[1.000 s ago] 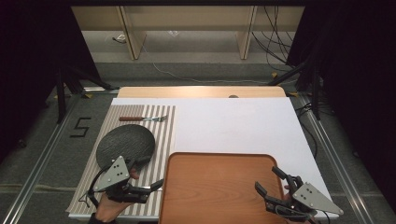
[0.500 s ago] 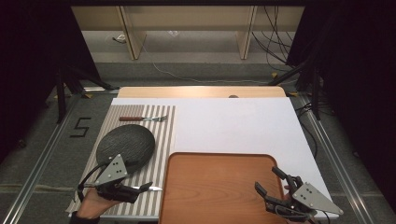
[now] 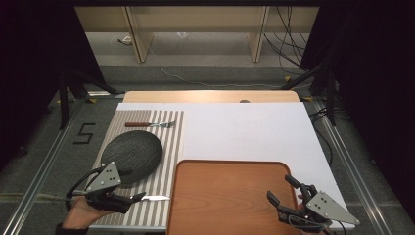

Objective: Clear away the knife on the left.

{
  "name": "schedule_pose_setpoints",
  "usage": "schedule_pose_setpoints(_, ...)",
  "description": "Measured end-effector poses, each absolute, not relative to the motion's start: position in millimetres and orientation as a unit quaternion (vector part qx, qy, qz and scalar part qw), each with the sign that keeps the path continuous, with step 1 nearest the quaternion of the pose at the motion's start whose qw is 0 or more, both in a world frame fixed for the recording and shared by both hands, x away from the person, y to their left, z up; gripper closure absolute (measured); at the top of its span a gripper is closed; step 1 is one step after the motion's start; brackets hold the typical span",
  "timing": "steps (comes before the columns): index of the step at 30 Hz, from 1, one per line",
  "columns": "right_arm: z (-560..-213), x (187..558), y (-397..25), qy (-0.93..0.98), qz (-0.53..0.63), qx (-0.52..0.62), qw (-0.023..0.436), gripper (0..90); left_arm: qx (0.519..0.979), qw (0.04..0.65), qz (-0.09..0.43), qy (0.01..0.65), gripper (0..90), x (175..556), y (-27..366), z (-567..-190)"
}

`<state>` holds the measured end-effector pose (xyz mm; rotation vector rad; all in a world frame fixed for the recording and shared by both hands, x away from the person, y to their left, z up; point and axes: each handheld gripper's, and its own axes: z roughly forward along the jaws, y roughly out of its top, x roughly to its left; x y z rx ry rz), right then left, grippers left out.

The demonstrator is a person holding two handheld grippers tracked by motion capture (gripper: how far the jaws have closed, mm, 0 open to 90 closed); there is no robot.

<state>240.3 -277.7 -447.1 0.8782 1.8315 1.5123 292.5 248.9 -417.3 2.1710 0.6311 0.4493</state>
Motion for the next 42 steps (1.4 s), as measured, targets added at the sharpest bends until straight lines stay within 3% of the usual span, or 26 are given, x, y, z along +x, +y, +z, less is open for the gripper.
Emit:
schedule_pose_setpoints(12,-447,240,-277,0.692,0.568,0.331,0.298,24.8,0.895,0.339,0.129,0.257,21.2,297,258,-425)
schedule_pose_setpoints(36,-448,241,-276,0.695,0.566,0.330,0.296,24.7,0.932,0.209,0.098,0.278,25.8,309,264,-452)
schedule_pose_setpoints(42,-448,240,-277,0.694,0.567,0.331,0.296,24.7,0.934,0.201,0.093,0.279,29.6,311,263,-454)
